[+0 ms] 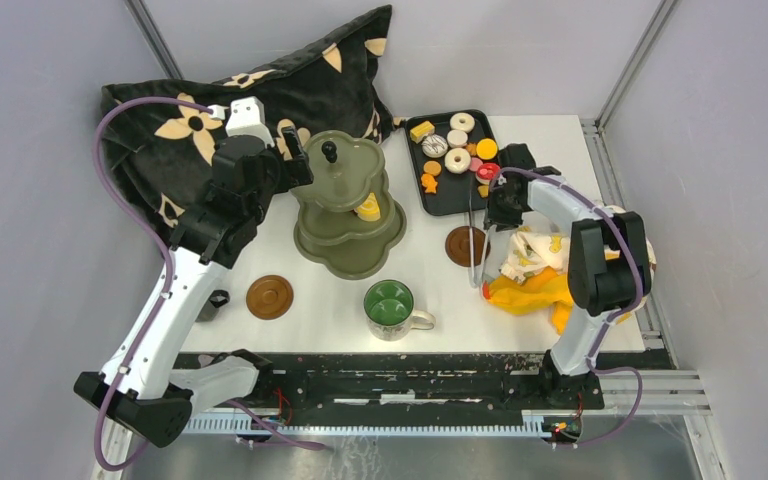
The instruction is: Serve the afternoon tea
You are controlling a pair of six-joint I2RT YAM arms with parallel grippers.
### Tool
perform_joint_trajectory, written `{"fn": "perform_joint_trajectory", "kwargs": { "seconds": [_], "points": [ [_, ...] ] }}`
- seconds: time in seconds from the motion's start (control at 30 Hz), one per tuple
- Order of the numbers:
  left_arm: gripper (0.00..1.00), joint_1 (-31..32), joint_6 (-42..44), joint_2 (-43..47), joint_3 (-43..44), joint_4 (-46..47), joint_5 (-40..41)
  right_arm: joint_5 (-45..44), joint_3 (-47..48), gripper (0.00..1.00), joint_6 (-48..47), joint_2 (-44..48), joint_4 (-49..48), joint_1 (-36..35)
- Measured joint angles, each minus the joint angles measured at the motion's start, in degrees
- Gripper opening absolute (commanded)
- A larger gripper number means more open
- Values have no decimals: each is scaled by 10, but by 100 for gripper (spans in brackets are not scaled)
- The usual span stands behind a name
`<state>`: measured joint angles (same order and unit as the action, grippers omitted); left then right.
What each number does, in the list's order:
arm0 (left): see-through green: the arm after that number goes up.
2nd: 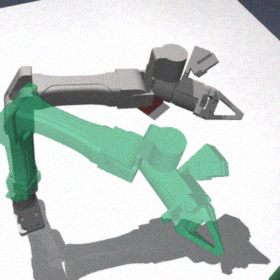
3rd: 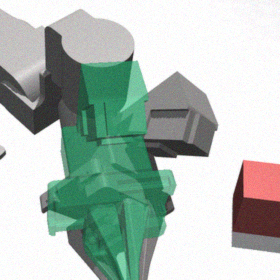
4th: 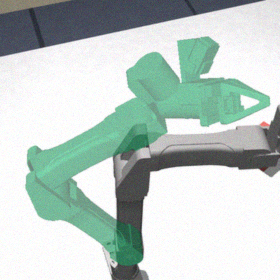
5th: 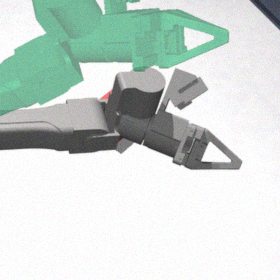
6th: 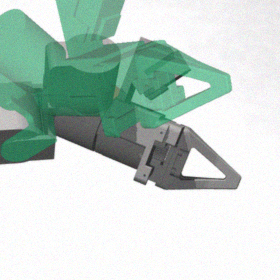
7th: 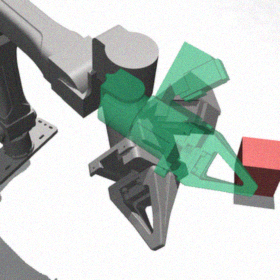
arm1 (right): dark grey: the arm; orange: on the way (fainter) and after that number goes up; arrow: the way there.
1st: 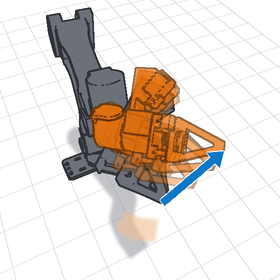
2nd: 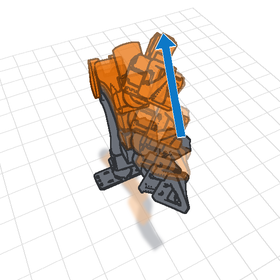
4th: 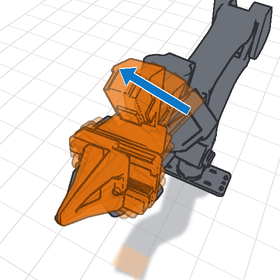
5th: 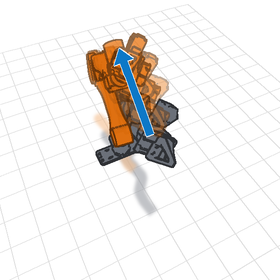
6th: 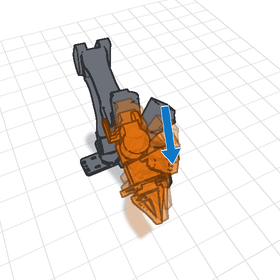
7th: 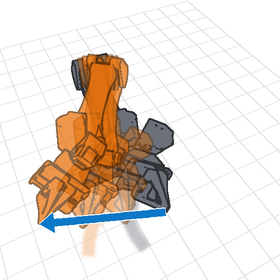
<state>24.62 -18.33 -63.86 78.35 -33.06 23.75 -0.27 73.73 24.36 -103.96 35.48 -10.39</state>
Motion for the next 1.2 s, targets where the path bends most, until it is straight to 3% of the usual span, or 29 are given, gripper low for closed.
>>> {"fn": "perform_joint_trajectory", "kwargs": {
  "seconds": [0.27,0.5,0.73,0.97,1.2],
  "points": [
    [92,0,0,0,0,0,-3,13,-8,2,2,-13,-12,0],
    [92,0,0,0,0,0,-4,15,-8,1,1,-6,-3,0],
    [92,0,0,0,0,0,-5,-9,8,1,-13,61,40,2],
    [93,0,0,1,3,-7,-14,-64,182,1,-43,43,81,68],
    [93,0,0,7,3,-6,-11,-139,390,1,-82,-115,116,129]
  ]
}}
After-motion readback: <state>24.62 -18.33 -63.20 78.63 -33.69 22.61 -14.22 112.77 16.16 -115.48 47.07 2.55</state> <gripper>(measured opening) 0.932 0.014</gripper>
